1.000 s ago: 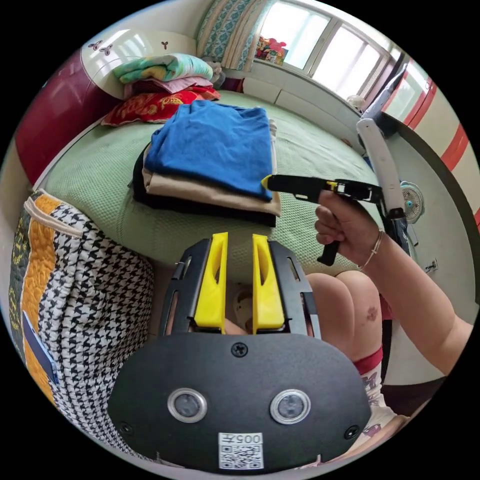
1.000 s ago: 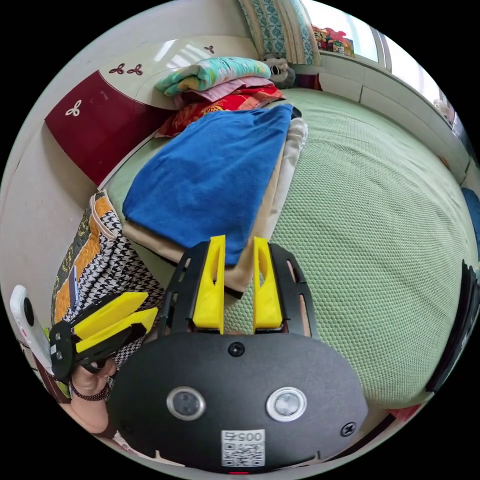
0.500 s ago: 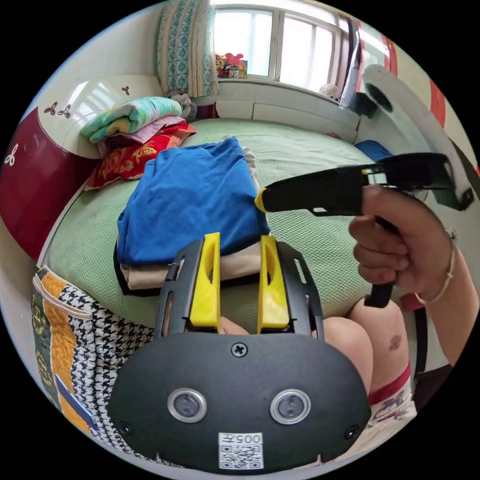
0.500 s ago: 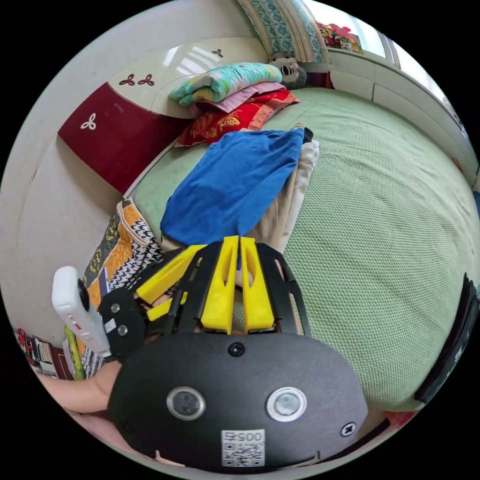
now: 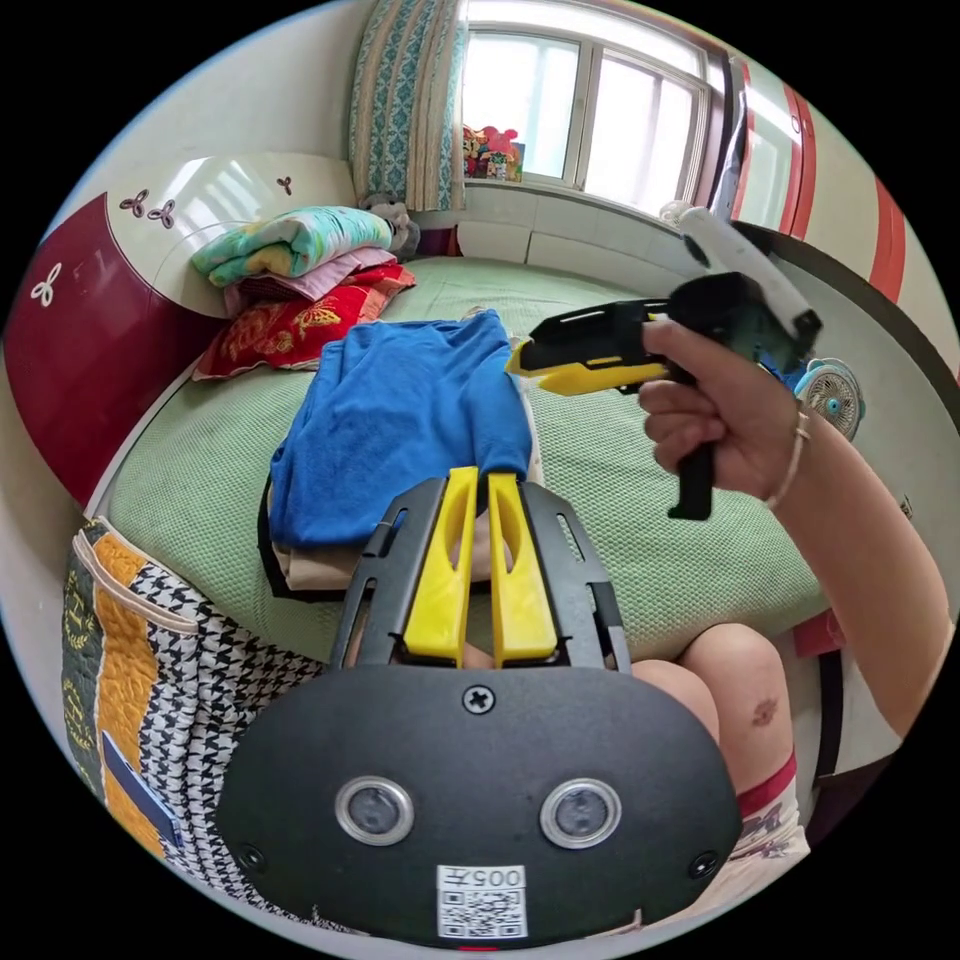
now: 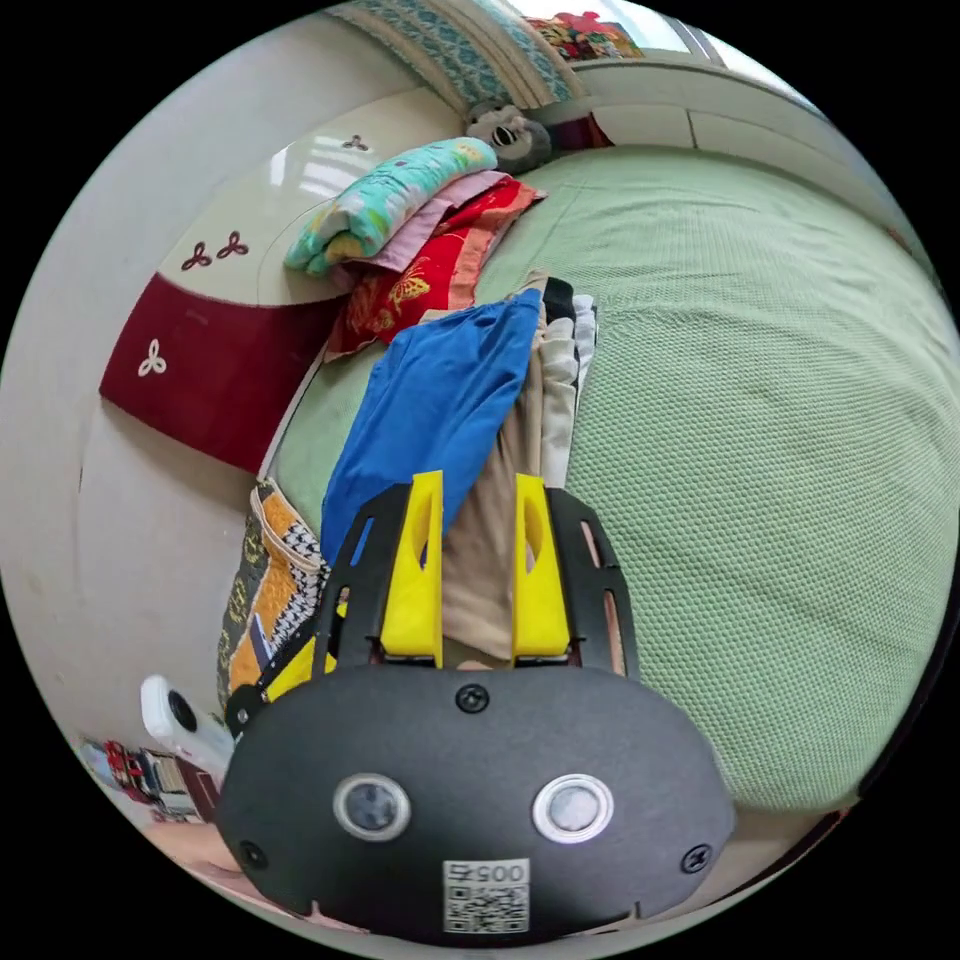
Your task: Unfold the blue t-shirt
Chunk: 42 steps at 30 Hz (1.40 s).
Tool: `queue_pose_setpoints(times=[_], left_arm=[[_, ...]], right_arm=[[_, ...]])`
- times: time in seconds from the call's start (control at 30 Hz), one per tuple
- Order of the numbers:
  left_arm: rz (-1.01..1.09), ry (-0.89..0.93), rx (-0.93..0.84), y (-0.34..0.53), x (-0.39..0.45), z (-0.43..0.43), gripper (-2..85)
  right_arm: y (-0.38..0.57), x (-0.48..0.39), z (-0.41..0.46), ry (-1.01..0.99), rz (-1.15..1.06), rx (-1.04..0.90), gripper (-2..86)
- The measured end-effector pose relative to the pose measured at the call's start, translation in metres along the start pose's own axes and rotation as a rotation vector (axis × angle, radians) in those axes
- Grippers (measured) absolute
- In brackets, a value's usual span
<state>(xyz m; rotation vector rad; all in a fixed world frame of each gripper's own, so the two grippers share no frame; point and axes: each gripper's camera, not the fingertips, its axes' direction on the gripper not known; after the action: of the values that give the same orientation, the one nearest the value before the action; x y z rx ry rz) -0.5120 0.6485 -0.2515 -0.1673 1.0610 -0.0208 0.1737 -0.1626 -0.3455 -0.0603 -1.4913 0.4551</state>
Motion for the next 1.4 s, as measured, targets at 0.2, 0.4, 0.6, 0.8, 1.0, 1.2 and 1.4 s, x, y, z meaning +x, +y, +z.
queue_pose_setpoints(times=[0.2, 0.4, 0.6, 0.8, 1.0, 1.2, 1.4], left_arm=[[0.010, 0.000, 0.001, -0.006, 0.009, -0.004, 1.3], [0.023, -0.015, -0.013, -0.011, 0.023, -0.002, 1.4], [0.040, 0.027, -0.003, -0.020, 0.044, -0.001, 1.8], [0.094, 0.104, 0.014, -0.037, 0.092, 0.010, 2.7], [0.174, 0.250, -0.016, -0.053, 0.152, 0.036, 4.4], [0.199, 0.245, -0.108, -0.058, 0.183, 0.079, 5.0], [0.144, 0.224, -0.169, -0.083, 0.193, 0.132, 5.1]], right_arm=[[-0.046, 0.016, 0.030, -0.077, 0.139, -0.039, 10.3], [-0.053, 0.004, 0.033, -0.005, 0.093, 0.061, 3.4], [-0.037, -0.019, 0.012, 0.195, -0.109, 0.133, 0.6], [-0.027, -0.003, -0.026, 0.324, -0.178, 0.169, 0.2], [-0.019, 0.071, -0.067, 0.515, -0.098, 0.201, 1.8], [0.012, 0.165, -0.083, 0.752, 0.038, 0.112, 5.8], [0.088, 0.192, -0.069, 0.610, 0.033, 0.030, 7.9]])
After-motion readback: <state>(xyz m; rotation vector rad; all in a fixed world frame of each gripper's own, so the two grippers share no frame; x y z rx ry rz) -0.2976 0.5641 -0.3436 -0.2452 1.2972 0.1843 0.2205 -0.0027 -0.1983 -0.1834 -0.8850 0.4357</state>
